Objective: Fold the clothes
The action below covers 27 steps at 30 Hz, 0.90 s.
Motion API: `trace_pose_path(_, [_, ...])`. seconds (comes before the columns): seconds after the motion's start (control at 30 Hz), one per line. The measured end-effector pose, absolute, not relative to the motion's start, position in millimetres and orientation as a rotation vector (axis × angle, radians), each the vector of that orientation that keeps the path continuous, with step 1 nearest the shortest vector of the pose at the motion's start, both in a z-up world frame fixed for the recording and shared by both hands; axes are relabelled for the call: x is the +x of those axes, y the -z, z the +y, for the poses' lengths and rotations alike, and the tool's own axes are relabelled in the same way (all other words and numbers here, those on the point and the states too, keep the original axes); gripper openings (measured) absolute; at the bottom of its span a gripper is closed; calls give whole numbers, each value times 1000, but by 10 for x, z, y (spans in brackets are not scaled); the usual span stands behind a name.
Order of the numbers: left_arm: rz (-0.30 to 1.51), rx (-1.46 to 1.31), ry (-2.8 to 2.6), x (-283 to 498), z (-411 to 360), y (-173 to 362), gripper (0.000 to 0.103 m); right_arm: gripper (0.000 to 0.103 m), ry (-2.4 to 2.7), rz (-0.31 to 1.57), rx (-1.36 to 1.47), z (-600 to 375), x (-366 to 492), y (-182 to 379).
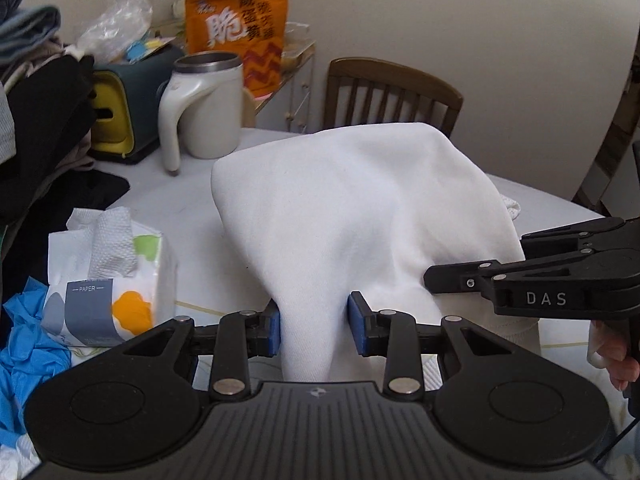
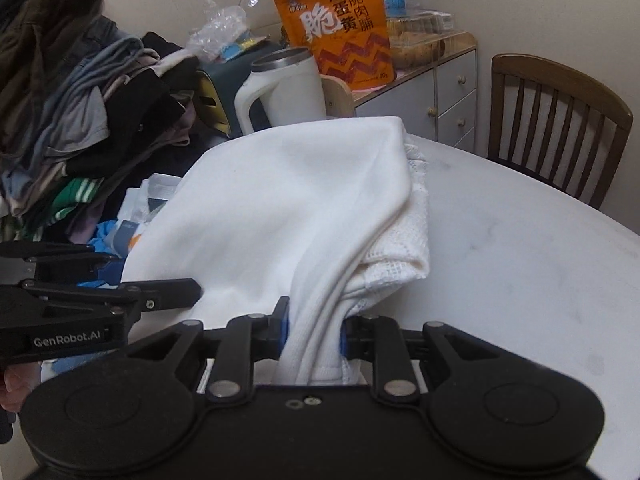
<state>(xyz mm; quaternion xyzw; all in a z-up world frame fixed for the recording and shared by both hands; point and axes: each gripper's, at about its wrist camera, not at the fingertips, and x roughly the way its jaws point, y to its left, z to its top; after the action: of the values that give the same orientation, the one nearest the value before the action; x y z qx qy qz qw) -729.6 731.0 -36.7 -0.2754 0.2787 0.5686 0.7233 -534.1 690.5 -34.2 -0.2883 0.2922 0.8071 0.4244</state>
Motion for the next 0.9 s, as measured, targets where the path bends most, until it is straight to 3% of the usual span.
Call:
trace_pose_path(0.1, [636,-633,-1260,-7392,7446,531,33,103,-1980,763,-740,6999,-5397,445])
trace_pose_path(0.23, [655,-640,-1257,-7441,7431,577,43,103,-1945,806,-742,7041,-5316,493])
trace_pose_path(0.27, [660,-634,-1255,-7452,7408,553,48,103,-1948,801,-736,7029,-5269,457])
trace_pose_path(0.43, [686,-481,-1311,-7443,7114,271,49,103,-2027,677,-672,6858,-5009,93])
trace_pose_path(0.5, [679,-451,-1291,-7370,7000,176,48,103,-2074,589,-671,6757,-5015,-27])
trace_pose_path(0.57, [689,-440,-1226,-7226,6910,183,35,103,-2119,499,-703,6654,-5088,-101])
trace_pose_path(0.7, [753,-424,-1148,-6945,6794,378,26,103,-2163,399,-859,6445,-5362,80])
trace_pose_path(0.9, [762,-455,-1144,-6915,6744,508,24,103,-2074,511,-962,6418,-5399,501])
